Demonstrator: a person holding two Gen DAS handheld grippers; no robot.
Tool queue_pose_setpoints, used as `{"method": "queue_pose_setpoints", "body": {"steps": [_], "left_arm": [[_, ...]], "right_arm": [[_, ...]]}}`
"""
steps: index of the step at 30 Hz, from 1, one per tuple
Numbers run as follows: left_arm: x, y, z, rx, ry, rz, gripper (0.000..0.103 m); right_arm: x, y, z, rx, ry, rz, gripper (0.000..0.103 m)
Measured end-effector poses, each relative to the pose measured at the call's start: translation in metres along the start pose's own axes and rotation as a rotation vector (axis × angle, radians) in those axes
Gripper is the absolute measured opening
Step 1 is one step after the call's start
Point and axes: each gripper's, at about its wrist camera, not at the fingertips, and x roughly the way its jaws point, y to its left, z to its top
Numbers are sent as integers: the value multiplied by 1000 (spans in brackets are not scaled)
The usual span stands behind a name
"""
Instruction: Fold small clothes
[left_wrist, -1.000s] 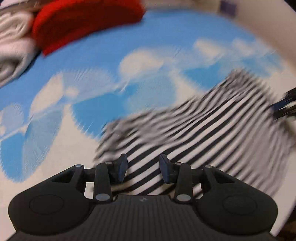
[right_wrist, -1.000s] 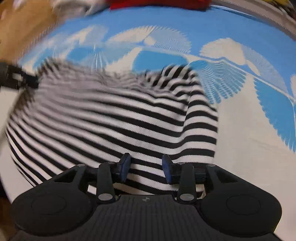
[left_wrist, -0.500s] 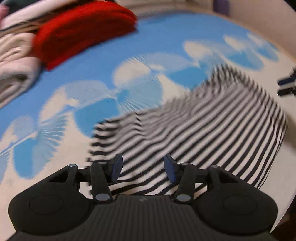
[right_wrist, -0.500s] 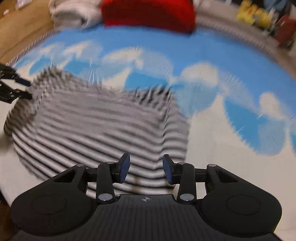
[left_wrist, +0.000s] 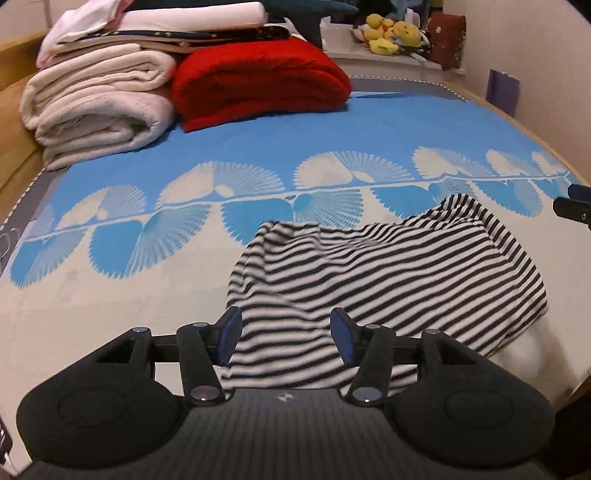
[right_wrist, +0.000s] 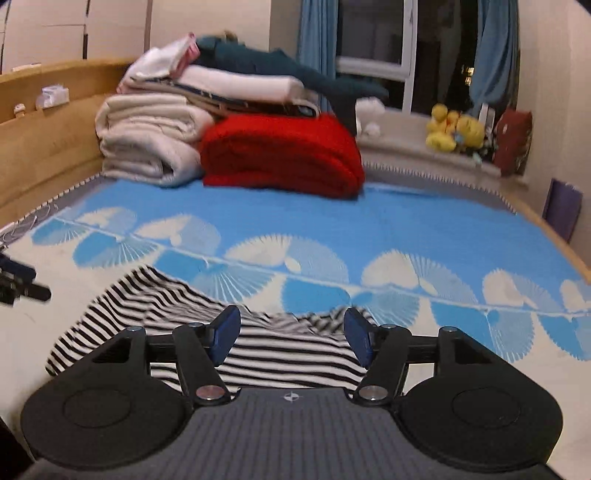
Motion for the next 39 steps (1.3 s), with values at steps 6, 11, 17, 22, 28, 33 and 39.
{"method": "queue_pose_setpoints", "body": {"steps": [6, 11, 17, 22, 28, 33, 39], "left_arm": [[-6, 18, -24, -76, -5, 11, 58], [-15, 22, -29, -81, -71, -27, 58], [-11, 32, -27, -108, -54, -27, 72], [-5, 56, -24, -226, -24, -8, 72], [4, 87, -27, -323, 25, 23, 72], [6, 111, -34, -384, 53, 46, 72], [8, 126, -39, -403, 83, 69, 72]], "right_arm": [[-3, 46, -3, -22, 8, 10, 64], [14, 71, -8, -4, 69, 5, 64], [25, 98, -5, -44, 71, 25, 53], [38, 119, -1, -41, 80, 75, 4], [58, 158, -2, -117, 99, 152, 4], [75, 197, -11, -229, 126, 223, 22], [88, 247, -29, -382, 156, 331, 32]]}}
